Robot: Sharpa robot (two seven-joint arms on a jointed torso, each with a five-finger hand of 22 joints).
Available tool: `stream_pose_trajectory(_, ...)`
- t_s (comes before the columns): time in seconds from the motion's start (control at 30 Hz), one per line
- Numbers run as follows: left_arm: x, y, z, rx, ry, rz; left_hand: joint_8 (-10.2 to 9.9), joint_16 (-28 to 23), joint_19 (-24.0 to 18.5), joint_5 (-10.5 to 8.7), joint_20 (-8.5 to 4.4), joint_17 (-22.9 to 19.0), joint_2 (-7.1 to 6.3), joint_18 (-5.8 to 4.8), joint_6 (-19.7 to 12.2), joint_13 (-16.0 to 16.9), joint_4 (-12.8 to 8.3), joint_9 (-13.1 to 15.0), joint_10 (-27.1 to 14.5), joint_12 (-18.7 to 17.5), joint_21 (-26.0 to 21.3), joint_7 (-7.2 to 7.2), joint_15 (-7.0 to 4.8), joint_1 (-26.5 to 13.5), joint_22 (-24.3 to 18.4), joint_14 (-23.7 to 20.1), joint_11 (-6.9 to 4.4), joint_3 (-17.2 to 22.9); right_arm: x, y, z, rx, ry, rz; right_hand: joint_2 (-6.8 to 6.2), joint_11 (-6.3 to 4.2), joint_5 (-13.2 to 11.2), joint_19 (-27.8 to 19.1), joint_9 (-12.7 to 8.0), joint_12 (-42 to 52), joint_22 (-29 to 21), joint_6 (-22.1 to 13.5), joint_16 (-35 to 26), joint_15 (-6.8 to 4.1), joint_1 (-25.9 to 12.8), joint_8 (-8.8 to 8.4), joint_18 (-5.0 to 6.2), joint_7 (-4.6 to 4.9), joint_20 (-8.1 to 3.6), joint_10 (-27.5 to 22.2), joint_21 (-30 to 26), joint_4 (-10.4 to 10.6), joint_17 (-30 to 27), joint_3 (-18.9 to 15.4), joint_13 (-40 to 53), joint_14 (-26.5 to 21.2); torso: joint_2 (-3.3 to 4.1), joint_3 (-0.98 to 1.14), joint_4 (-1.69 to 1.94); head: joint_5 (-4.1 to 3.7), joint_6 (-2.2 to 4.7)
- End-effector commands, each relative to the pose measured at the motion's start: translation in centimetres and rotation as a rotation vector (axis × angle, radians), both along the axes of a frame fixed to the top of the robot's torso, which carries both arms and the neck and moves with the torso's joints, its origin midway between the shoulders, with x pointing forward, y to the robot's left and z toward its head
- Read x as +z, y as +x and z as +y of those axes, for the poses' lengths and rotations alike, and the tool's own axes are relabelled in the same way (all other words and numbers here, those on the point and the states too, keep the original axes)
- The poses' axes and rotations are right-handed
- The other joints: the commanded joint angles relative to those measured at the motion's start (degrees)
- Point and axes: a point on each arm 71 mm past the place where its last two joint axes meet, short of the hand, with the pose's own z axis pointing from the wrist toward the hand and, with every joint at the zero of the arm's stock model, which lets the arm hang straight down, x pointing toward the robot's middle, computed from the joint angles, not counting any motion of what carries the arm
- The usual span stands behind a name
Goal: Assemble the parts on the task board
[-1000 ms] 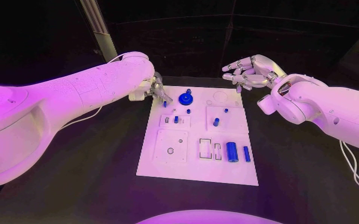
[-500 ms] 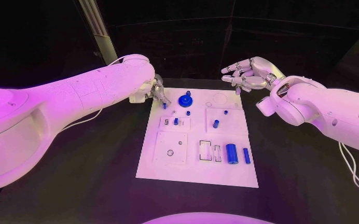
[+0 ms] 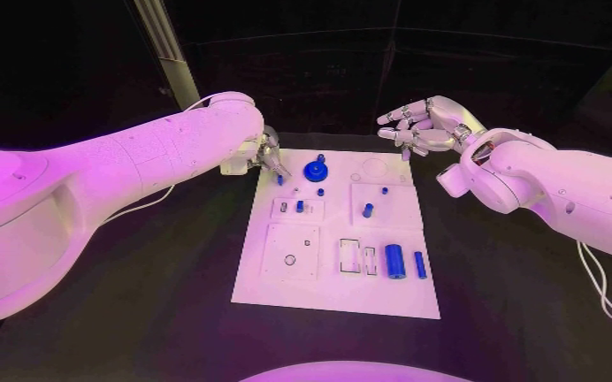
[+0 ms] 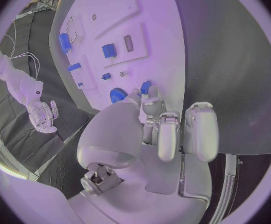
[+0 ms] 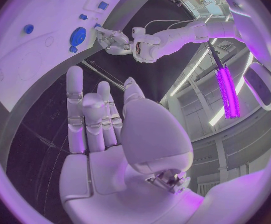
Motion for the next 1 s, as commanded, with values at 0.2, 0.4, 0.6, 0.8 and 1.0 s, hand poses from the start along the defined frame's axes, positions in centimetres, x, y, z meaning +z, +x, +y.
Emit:
stream_pose_trajectory(0.2, 0.0, -0.1, -0.2, -0.035, -0.019, 0.013, 0.31, 0.18, 1.08, 0.07, -0.80, 15.09, 0.99, 0.24, 0.32, 0.16, -5.46, -0.29, 0.34, -0.13, 0.18, -0.70, -0.81, 6.23, 2.49, 5.95, -0.93, 6.37, 0.1, 0.0, 0.2, 0.012, 0.003, -0.004, 0.33, 0.08, 0.17, 0.35, 0.06, 0.21, -0.06, -0.30, -0.35, 0.01, 0.28, 0.29, 0.78, -0.05, -0.13, -0.42, -0.19, -0.17, 0.05, -0.15, -0.05, 0.18, -0.01, -0.02, 0.01, -0.03, -0.17)
stream_pose_trajectory(0.4, 0.1, -0.2, -0.1, -0.030, -0.039, -0.011, 0.85, 0.18, 1.14, 0.03, -0.75, 15.09, -0.86, 0.19, 0.12, 0.10, -7.53, 0.02, 1.13, -0.42, 0.21, -0.38, -0.52, 5.38, 2.68, 5.95, -0.65, 12.90, 0.1, 0.0, 0.2, 0.013, 0.003, -0.004, 0.37, 0.08, 0.30, 0.37, 0.06, 0.22, -0.08, -0.31, -0.35, 0.01, 0.33, 0.30, 0.78, -0.05, -0.14, -0.45, -0.21, -0.18, 0.07, -0.17, -0.08, 0.18, -0.05, -0.03, 0.04, -0.02, -0.24)
stream_pose_trajectory(0.6, 0.4, -0.4, 0.1, -0.023, -0.064, -0.051, 1.63, 0.18, 1.27, -0.02, -0.70, 15.09, -3.33, 0.14, 0.09, 0.41, -8.90, 0.51, 1.93, -0.24, 0.35, -0.41, -0.53, 2.79, 3.01, 5.95, -0.63, 19.07, 0.1, 0.0, 0.1, 0.011, 0.002, -0.005, 0.37, 0.08, 0.30, 0.37, 0.06, 0.22, -0.08, -0.31, -0.35, 0.01, 0.33, 0.30, 0.78, -0.05, -0.14, -0.45, -0.21, -0.18, 0.07, -0.17, -0.08, 0.18, -0.12, 0.00, 0.15, 0.05, -0.20)
stream_pose_trajectory(0.8, 0.8, -1.3, 0.3, -0.007, -0.117, -0.095, 2.12, 0.18, 1.37, 0.04, -0.71, 15.09, -4.66, 0.10, 0.22, 0.65, -9.70, 0.80, 2.43, -0.06, 0.44, -0.43, -0.56, 1.39, 3.23, 5.95, -0.77, 22.40, 0.1, 0.1, -0.1, 0.006, 0.001, -0.005, 0.40, 0.08, 0.40, 0.38, 0.06, 0.23, -0.09, -0.31, -0.37, 0.01, 0.36, 0.31, 0.78, -0.05, -0.14, -0.46, -0.23, -0.18, 0.07, -0.19, -0.10, 0.18, -0.25, -0.05, 0.43, 0.12, -0.13)
stream_pose_trajectory(1.0, 1.3, -2.5, 0.7, 0.011, -0.174, -0.163, 2.64, 0.18, 1.64, 0.02, -0.80, 15.09, -5.78, -0.01, 0.46, 1.35, -10.32, 1.10, 3.18, 0.49, 0.82, -0.57, -0.67, 0.13, 3.79, 5.95, -0.89, 25.02, 0.1, 0.1, -0.4, 0.001, -0.001, -0.006, 0.40, 0.08, 0.40, 0.38, 0.06, 0.23, -0.09, -0.31, -0.37, 0.01, 0.36, 0.31, 0.78, -0.05, -0.14, -0.46, -0.23, -0.18, 0.07, -0.19, -0.10, 0.18, -0.50, -0.04, 0.85, -0.06, -0.19)
